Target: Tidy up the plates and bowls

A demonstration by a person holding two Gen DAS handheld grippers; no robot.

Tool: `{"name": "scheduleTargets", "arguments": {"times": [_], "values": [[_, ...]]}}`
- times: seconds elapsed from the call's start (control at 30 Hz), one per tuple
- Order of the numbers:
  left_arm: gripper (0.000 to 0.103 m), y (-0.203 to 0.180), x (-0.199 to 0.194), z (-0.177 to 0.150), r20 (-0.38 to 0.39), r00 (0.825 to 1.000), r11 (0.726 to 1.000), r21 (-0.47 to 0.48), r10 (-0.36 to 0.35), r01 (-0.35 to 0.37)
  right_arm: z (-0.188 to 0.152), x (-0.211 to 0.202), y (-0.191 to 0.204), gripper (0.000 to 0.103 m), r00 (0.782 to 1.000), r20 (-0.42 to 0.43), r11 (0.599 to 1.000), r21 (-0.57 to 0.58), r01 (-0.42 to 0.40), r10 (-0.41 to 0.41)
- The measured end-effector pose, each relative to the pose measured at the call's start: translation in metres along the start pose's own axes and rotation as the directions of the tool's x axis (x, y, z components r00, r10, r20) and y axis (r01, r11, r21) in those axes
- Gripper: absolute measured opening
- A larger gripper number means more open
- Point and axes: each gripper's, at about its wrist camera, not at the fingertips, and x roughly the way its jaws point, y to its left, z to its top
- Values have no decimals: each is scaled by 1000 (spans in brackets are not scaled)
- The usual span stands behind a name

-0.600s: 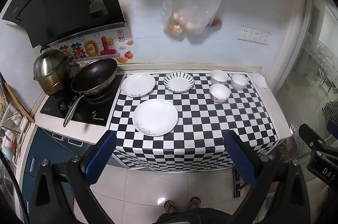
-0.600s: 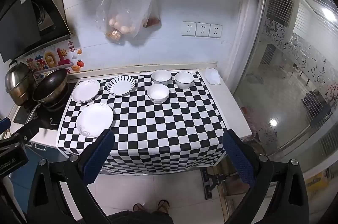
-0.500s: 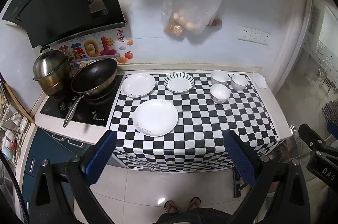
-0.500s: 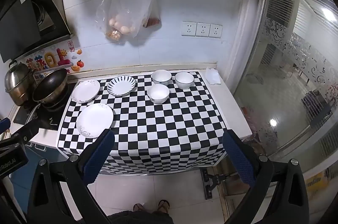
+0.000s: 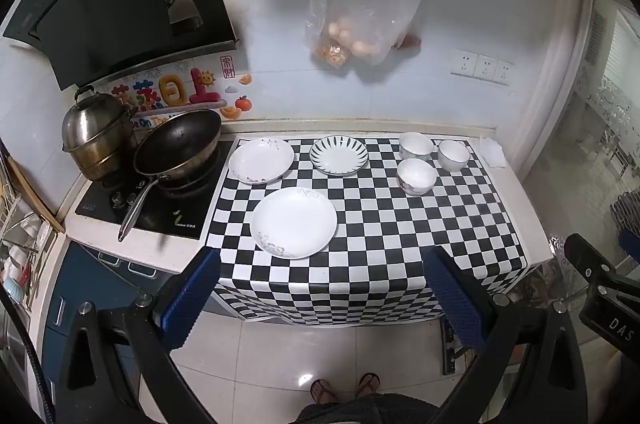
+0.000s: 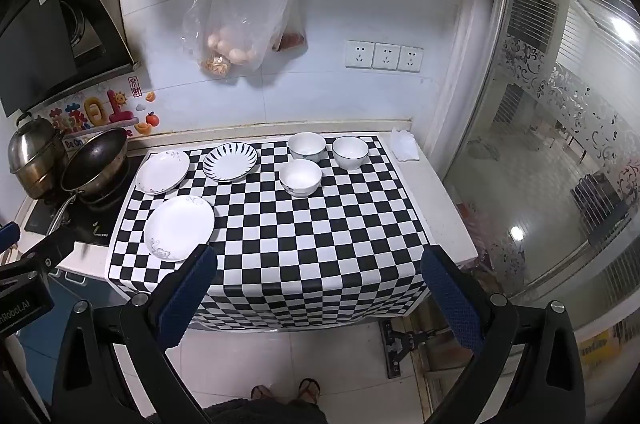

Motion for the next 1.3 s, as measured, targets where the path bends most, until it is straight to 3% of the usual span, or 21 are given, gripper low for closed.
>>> {"name": "scheduleTargets", "arguments": {"times": [1.3], "values": [[103, -15, 13, 11, -9, 1000, 1000, 2, -9, 9, 5, 0, 8, 103, 1000, 11, 1000, -5, -19, 20]]}}
